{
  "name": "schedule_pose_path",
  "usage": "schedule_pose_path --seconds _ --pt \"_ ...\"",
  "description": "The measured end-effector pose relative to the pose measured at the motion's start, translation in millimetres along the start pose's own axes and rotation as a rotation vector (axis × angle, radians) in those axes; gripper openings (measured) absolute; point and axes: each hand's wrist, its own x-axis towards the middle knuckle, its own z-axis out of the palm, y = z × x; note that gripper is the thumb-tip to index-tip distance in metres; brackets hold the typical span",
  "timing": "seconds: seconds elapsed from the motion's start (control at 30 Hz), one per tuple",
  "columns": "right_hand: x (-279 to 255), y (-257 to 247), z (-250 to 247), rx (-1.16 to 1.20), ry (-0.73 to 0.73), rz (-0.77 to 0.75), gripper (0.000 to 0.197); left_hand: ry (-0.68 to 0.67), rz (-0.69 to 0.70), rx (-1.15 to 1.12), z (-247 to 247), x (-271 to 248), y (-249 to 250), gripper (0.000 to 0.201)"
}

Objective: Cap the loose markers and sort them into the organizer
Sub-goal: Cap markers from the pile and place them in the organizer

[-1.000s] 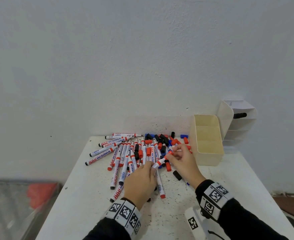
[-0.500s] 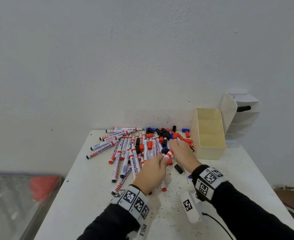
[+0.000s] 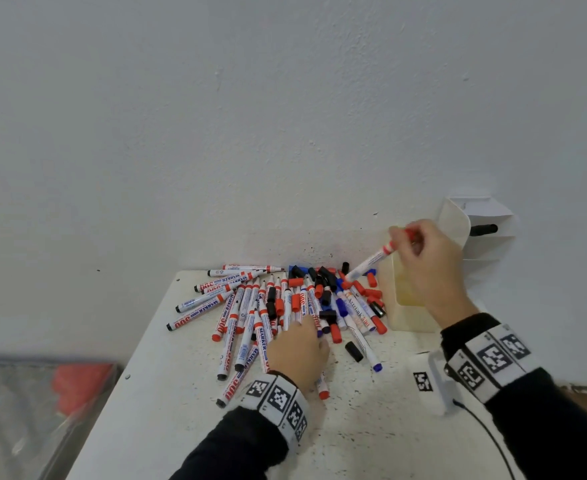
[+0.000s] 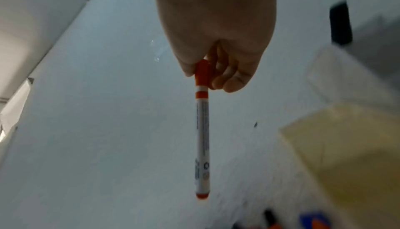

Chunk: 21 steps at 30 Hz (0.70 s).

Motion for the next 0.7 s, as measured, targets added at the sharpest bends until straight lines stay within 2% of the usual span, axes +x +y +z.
schedule_pose_path --seconds 0.1,0.17,0.3,0.43,0.53,0.6,0.67,0.7 --pt "15.1 18.0 -19.0 -0.151 0.15 -0.094 0.017 -0.061 -0.021 0.2 4.6 -3.5 4.4 0.039" --pt "15.0 35.8 -21.1 -0.24 0.169 -0.114 0.019 -0.095 -0.021 0.243 6.8 -2.3 7.3 0.041" --pt "4.9 66.8 -10.5 -0.289 0.057 -0.067 0.02 -0.105 -0.004 0.296 7.1 -2.1 13.8 0.034" --pt "1.2 86.1 -0.3 -0.335 -0.066 0.057 0.025 -0.105 -0.001 0.343 5.6 -2.9 16.4 0.025" --pt "-1.5 84.4 4.3 -0.42 -0.072 0.086 0.034 -0.115 -0.012 0.323 5.1 -4.1 17.2 0.024" --pt "-4.2 77.5 7.4 -0.445 0.024 0.027 0.034 -0.11 -0.054 0.254 4.0 -5.0 17.1 0.022" --pt "-9.0 66.5 12.1 -0.447 0.094 -0.12 0.02 -0.079 -0.103 0.161 1.4 -5.9 15.2 0.024" --pt "-12.4 60.8 15.1 -0.447 0.076 -0.182 0.013 -0.06 -0.123 0.109 0.4 -6.3 13.4 0.027"
